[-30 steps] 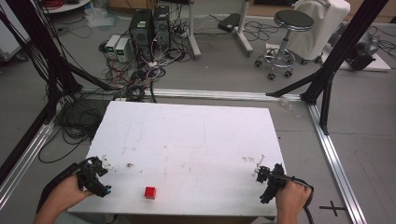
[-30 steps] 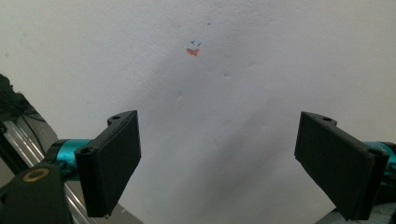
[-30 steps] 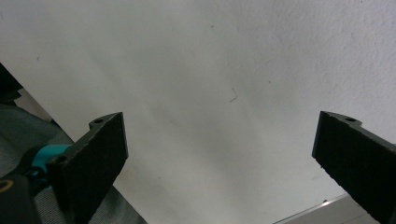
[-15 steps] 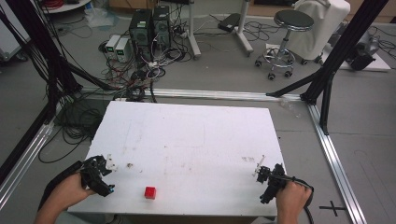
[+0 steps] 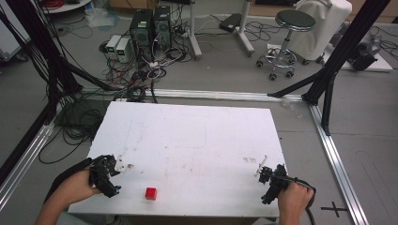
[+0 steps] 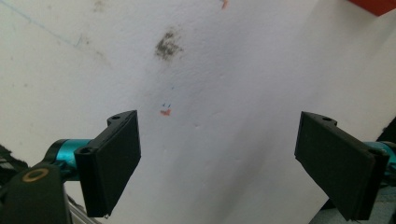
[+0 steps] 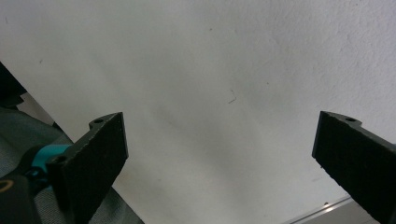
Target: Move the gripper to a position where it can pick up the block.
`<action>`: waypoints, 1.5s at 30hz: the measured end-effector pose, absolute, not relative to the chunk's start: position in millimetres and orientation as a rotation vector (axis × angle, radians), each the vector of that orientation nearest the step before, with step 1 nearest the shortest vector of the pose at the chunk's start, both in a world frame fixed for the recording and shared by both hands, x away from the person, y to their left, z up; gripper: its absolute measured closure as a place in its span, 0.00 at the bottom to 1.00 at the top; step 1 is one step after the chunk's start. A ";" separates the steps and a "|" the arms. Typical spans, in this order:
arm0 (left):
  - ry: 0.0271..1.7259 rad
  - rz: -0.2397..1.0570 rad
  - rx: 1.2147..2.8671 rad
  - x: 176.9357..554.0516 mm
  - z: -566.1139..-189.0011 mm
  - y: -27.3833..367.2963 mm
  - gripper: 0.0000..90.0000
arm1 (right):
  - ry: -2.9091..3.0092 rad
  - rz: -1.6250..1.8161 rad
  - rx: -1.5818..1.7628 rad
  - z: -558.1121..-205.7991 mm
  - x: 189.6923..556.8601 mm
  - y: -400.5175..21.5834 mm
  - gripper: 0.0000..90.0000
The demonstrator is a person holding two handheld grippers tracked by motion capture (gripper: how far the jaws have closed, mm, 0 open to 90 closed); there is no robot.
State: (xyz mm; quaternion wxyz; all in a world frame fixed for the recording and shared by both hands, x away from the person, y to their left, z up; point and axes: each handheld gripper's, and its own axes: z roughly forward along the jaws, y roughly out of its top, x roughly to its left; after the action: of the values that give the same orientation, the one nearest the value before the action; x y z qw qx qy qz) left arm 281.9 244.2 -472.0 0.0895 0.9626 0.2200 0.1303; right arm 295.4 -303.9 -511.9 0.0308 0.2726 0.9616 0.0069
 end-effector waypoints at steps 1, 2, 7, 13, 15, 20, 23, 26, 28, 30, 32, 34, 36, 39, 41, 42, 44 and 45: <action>0.640 0.378 2.867 281.9 -471.7 242.2 0.16 | 2.968 0.026 0.836 -511.7 295.6 -304.2 0.03; 0.640 0.378 2.867 281.9 -471.7 242.2 0.16 | 2.967 0.032 0.839 -512.0 295.4 -304.2 0.03; 0.523 0.348 2.915 281.3 -469.9 226.9 0.16 | 2.966 0.028 0.846 -511.6 295.2 -304.3 0.03; 0.408 0.322 2.938 280.1 -469.7 213.5 0.16 | 2.969 0.032 0.837 -511.5 295.4 -303.6 0.03; 0.354 0.313 2.951 279.8 -469.3 208.8 0.16 | 2.968 0.032 0.838 -511.8 295.3 -303.5 0.03; 0.239 0.305 2.960 279.5 -468.8 195.7 0.16 | 2.966 0.031 0.848 -511.0 295.2 -304.1 0.03; 0.190 0.289 2.968 279.0 -469.8 188.8 0.16 | 2.965 0.032 0.848 -510.9 295.4 -304.1 0.03; 0.161 0.275 2.974 278.8 -470.3 184.3 0.16 | 2.961 0.040 0.846 -510.8 295.4 -304.3 0.03; 0.133 0.259 2.981 278.9 -470.6 180.2 0.16 | 2.961 0.041 0.843 -510.3 295.5 -304.6 0.03; 0.102 0.242 2.984 279.2 -471.3 174.3 0.16 | 2.961 0.040 0.850 -510.4 295.2 -304.5 0.03; 0.088 0.240 2.986 279.6 -471.6 172.4 0.16 | 2.959 0.038 0.852 -510.2 295.1 -304.7 0.03; 0.064 0.228 2.988 279.5 -472.9 169.0 0.16 | 2.960 0.043 0.849 -510.6 295.3 -304.7 0.03; 0.030 0.203 2.998 278.2 -475.9 164.0 0.16 | 2.960 0.041 0.850 -510.7 295.2 -304.4 0.03; 0.002 0.195 3.006 277.8 -478.2 160.4 0.16 | 2.960 0.041 0.847 -510.7 295.7 -304.1 0.03; -0.025 0.181 3.022 277.4 -482.0 154.9 0.16 | 2.961 0.040 0.846 -510.5 295.8 -303.9 0.03; -0.025 0.181 3.022 277.4 -482.0 154.9 0.16 | 2.961 0.039 0.850 -510.4 295.6 -303.5 0.03; -0.059 0.169 3.029 276.7 -485.8 149.1 0.16 | 2.961 0.042 0.845 -510.6 295.8 -303.6 0.03; -0.067 0.163 3.033 276.0 -487.0 147.1 0.16 | 2.964 0.039 0.841 -510.6 295.9 -303.5 0.03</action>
State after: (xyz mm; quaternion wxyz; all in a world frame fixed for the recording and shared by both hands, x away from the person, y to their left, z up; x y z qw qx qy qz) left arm 276.0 147.1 -487.0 0.0519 0.9970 -0.0222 0.0534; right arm 295.9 -303.5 -510.6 0.0303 0.2729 0.9615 0.0126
